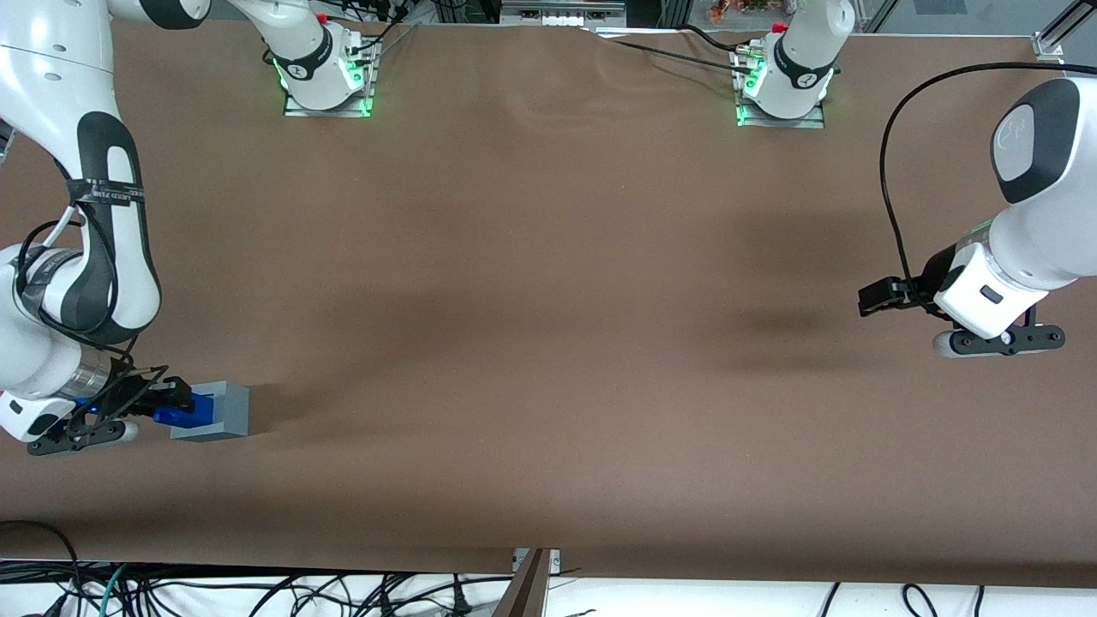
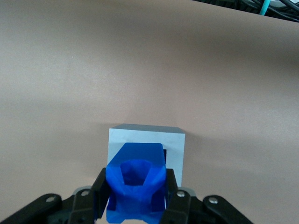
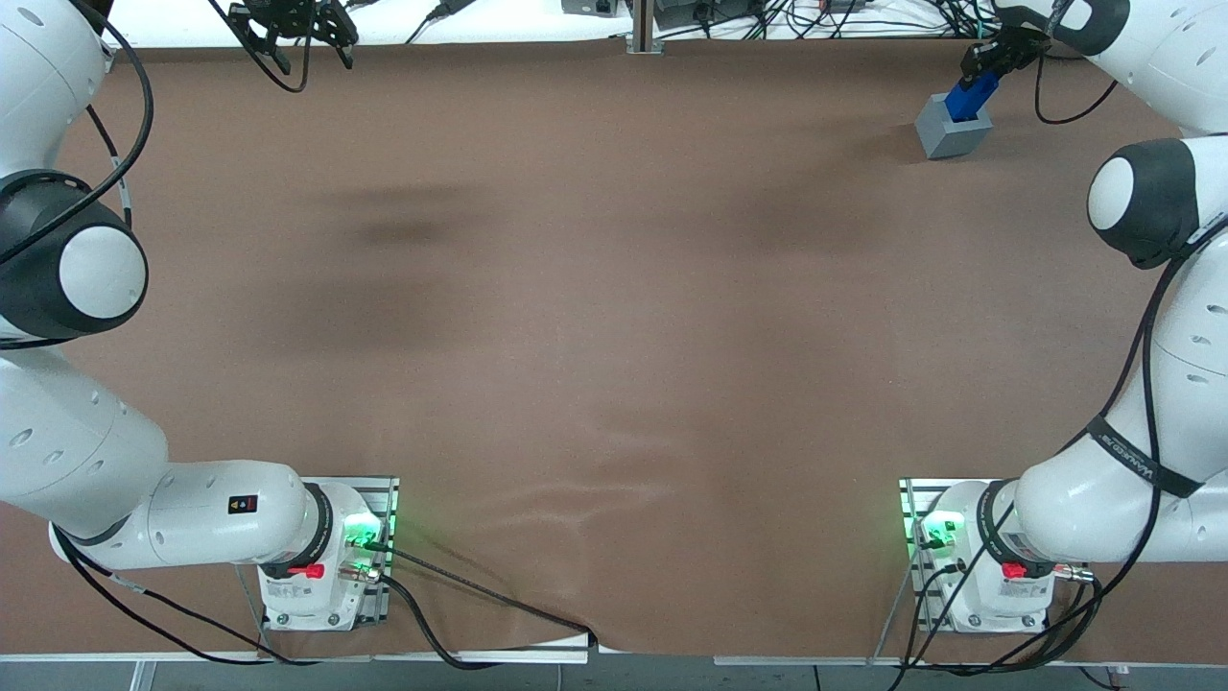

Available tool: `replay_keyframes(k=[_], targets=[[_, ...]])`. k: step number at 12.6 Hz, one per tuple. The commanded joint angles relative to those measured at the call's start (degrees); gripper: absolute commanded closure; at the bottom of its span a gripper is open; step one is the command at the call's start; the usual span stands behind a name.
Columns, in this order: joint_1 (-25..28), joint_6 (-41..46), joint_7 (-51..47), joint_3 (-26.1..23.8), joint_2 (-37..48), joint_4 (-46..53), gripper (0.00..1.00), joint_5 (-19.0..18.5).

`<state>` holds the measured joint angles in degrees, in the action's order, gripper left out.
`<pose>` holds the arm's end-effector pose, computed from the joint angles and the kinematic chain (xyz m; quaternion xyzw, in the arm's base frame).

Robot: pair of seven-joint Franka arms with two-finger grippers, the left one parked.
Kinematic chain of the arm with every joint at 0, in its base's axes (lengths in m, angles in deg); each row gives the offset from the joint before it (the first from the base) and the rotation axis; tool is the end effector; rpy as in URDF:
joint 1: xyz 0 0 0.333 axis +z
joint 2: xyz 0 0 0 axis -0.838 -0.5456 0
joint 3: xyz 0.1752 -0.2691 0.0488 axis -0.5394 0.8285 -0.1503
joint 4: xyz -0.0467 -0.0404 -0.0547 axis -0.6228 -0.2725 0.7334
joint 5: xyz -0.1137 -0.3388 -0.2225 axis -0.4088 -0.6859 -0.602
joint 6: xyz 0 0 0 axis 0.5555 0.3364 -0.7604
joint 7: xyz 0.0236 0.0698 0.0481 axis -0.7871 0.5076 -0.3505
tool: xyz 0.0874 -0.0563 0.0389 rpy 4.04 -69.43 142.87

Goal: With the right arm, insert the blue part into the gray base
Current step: 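Lower the blue part into the recess and press it down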

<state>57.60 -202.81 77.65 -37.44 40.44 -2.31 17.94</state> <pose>0.7705 -0.0918 0.3049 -0.9929 -0.1012 -0.0591 0.0180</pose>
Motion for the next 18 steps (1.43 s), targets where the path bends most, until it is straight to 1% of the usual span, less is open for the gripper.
replay_keyframes(k=[1,11,13,18], targets=[[-0.58,1.02,0.61,-0.95,-3.12,1.12,0.58,0.52],[-0.58,1.19,0.43,-0.86,-2.77,1.03,0.58,0.34],[-0.58,2.95,0.52,-0.69,-2.51,1.12,0.58,0.34],[-0.49,3.57,0.87,0.28,-2.24,1.21,0.58,0.26]])
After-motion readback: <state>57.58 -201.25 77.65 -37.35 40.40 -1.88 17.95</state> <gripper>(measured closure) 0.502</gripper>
